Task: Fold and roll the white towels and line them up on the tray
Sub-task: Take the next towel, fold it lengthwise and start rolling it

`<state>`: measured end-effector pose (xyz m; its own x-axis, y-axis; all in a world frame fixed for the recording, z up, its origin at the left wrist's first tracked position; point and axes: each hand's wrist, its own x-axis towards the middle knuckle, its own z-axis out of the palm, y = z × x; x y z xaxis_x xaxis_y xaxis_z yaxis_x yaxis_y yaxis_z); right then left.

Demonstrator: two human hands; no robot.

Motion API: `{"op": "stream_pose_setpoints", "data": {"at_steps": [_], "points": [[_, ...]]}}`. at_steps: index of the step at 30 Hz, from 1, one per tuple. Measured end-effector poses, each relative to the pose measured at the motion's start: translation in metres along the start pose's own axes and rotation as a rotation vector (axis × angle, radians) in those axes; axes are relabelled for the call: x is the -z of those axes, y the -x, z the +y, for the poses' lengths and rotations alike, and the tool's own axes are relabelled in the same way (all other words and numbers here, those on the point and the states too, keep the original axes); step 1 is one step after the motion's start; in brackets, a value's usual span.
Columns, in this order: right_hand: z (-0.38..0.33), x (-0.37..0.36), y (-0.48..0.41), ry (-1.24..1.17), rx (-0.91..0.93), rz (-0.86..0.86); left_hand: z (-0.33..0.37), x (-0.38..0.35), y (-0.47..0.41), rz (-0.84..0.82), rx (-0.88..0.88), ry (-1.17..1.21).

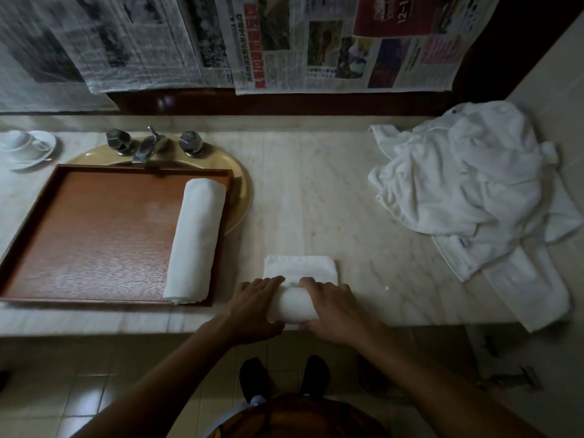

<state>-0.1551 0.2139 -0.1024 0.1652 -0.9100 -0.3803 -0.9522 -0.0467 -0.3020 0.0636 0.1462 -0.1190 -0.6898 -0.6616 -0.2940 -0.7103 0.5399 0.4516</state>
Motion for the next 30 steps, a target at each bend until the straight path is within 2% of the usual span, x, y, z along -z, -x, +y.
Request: {"op": "stream_pose_setpoints", "data": {"at_steps": [5, 9, 12, 19, 23, 26, 30], "points": [[0.006, 0.000, 0.001, -0.076, 0.003, 0.005, -0.005, 0.005, 0.006, -0.018, 0.108, 0.315], [0.014, 0.004, -0.007, -0.148, -0.006, 0.002, -0.011, -0.002, 0.000, 0.072, 0.218, 0.492], [0.018, 0.010, -0.011, -0.099, -0.030, -0.007, -0.010, -0.001, -0.012, 0.119, 0.277, 0.576], [-0.034, -0.007, 0.018, 0.077, -0.005, 0.326, -0.013, 0.009, -0.034, 0.088, 0.395, 0.586], [-0.043, -0.030, 0.018, 0.119, -0.093, 0.229, -0.008, 0.011, -0.035, 0.137, 0.464, 0.660], [-0.033, -0.028, 0.001, 0.175, -0.084, 0.237, -0.006, 0.005, -0.029, 0.209, 0.509, 0.739], [-0.017, -0.009, -0.030, 0.176, -0.077, 0.174, -0.008, -0.002, -0.022, 0.224, 0.574, 0.813]]}}
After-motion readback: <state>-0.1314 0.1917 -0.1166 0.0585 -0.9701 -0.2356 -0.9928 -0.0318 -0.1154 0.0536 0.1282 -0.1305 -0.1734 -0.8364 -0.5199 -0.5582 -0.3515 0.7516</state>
